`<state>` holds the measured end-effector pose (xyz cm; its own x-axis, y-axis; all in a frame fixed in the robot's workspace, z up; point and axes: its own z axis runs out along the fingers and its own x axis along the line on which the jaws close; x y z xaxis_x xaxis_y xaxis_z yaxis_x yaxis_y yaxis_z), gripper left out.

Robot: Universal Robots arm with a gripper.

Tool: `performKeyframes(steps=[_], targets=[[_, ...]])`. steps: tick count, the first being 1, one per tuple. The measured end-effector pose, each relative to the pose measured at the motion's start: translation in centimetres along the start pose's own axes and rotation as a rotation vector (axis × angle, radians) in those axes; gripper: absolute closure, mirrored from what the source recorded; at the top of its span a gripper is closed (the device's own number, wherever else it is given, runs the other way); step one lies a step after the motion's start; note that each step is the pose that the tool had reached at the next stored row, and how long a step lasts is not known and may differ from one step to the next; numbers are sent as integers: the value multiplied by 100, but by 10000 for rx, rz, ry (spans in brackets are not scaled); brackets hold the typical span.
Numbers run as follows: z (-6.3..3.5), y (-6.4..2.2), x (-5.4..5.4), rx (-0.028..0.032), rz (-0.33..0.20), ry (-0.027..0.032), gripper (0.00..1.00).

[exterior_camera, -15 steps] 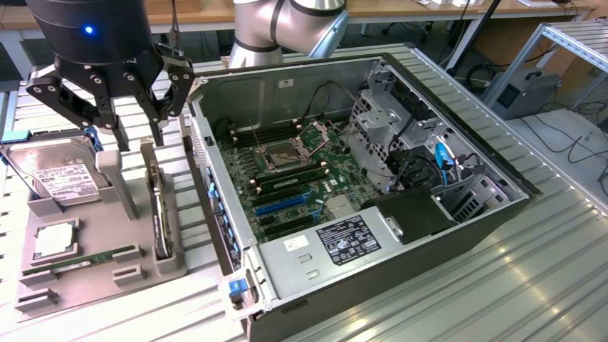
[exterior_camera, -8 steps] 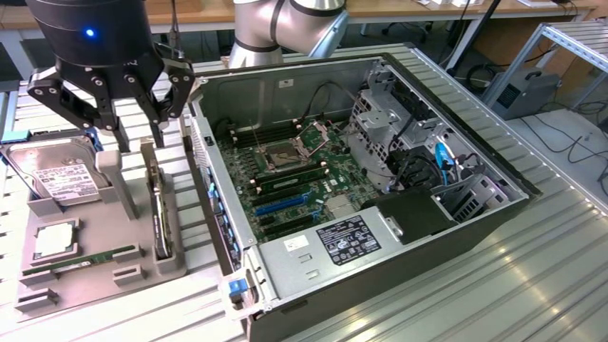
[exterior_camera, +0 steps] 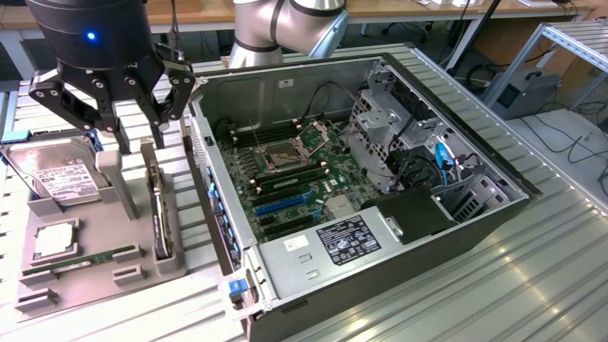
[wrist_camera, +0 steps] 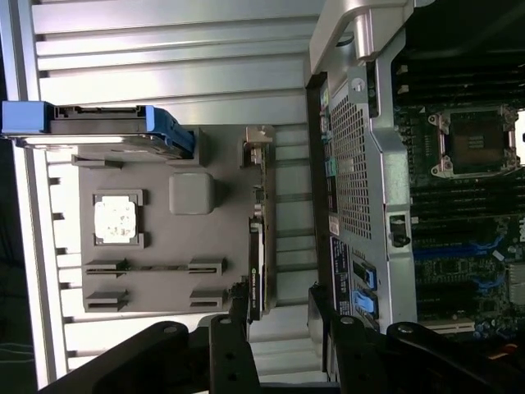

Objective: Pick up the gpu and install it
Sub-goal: 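Pick up the gpu and move the gpu toward the slot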

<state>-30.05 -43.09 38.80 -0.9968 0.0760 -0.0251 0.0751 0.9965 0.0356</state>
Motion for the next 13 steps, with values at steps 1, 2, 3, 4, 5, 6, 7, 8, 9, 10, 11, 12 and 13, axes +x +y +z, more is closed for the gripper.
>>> performKeyframes(steps=[1, 2, 3, 4, 5, 6, 7, 8, 9, 10, 11, 12, 13], targets=[[2, 0, 0, 0, 0, 1, 58], [5, 0, 0, 0, 0, 0, 58], [7, 0, 0, 0, 0, 0, 58], [10, 0, 0, 0, 0, 0, 58], [12, -1, 1, 1, 0, 1, 58], [15, -1, 1, 0, 0, 0, 58], [17, -1, 1, 0, 1, 0, 58], [19, -1, 1, 0, 0, 0, 58], [22, -1, 1, 0, 0, 0, 58], [24, -1, 1, 0, 0, 0, 58], [26, -1, 1, 0, 0, 0, 58], [29, -1, 1, 1, 0, 0, 58], [31, -1, 1, 0, 0, 0, 58]])
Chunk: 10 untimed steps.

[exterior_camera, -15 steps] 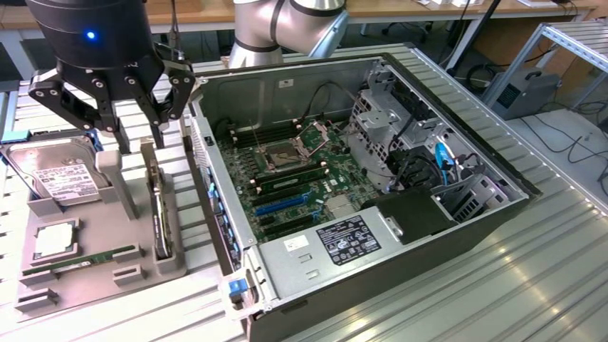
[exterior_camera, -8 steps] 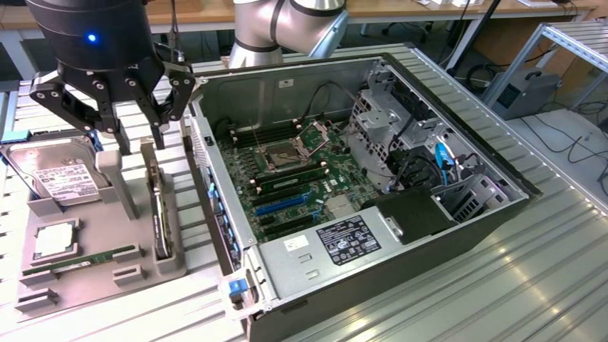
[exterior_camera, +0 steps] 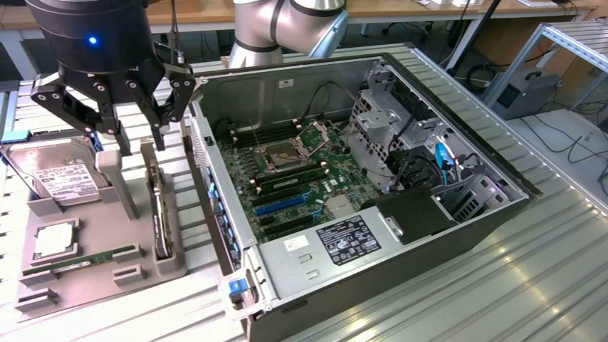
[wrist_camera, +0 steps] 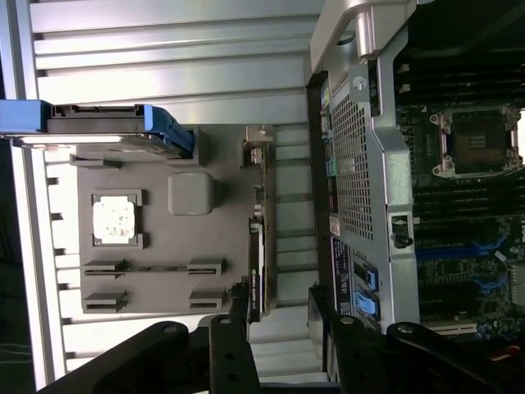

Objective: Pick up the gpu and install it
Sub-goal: 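Pick up the gpu and move the gpu toward the slot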

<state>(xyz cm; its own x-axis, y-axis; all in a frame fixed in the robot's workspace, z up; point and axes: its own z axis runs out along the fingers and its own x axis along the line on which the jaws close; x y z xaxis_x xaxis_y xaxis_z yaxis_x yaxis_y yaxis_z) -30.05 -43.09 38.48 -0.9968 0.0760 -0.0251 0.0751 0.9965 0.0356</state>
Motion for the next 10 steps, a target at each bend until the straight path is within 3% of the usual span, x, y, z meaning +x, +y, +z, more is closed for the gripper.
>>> performKeyframes(steps=[10], targets=[[26, -1, 1, 7, -1, 0, 58]])
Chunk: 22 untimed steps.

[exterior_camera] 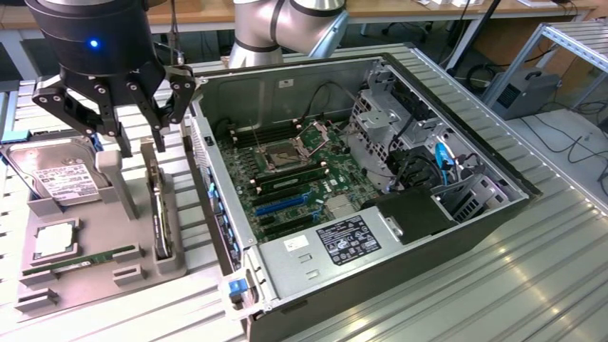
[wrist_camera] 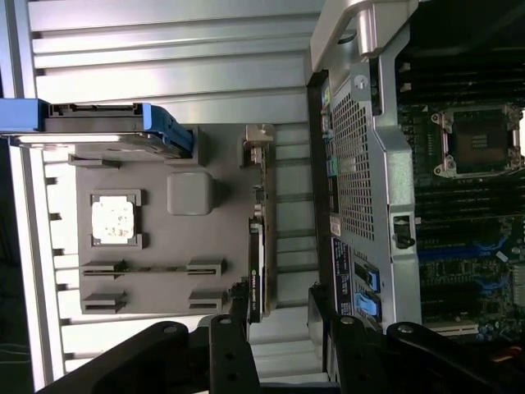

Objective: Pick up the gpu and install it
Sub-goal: 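Pick up the gpu and move the gpu toward the slot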

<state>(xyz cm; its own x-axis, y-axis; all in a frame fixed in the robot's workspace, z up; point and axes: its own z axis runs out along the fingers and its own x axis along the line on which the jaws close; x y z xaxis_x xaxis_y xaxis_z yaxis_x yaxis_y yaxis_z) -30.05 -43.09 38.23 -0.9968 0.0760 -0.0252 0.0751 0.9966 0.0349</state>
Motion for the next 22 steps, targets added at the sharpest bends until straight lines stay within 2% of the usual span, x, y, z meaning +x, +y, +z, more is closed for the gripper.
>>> performKeyframes(steps=[22], targets=[[52, -2, 1, 17, -1, -1, 58]])
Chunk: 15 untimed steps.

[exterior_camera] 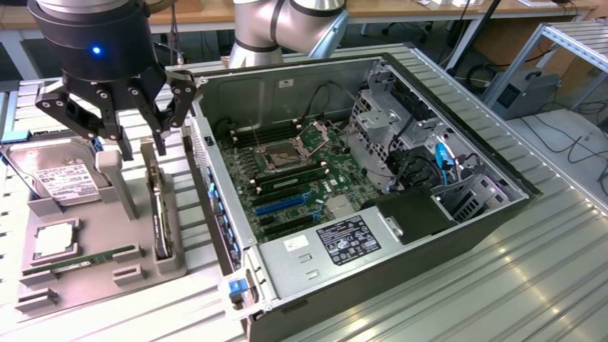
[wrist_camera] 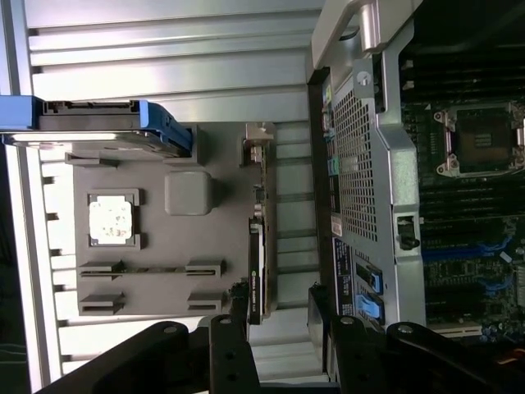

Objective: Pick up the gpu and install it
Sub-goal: 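Pick up the gpu and move the gpu toward the slot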

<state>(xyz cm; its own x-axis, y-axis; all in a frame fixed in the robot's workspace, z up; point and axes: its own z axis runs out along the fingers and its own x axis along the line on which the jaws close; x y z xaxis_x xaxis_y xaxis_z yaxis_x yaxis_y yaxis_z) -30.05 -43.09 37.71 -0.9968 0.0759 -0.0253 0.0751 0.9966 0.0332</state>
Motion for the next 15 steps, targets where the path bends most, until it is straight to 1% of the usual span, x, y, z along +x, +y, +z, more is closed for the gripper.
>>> performKeyframes(steps=[15], targets=[[29, -1, 1, 7, 0, -1, 58]])
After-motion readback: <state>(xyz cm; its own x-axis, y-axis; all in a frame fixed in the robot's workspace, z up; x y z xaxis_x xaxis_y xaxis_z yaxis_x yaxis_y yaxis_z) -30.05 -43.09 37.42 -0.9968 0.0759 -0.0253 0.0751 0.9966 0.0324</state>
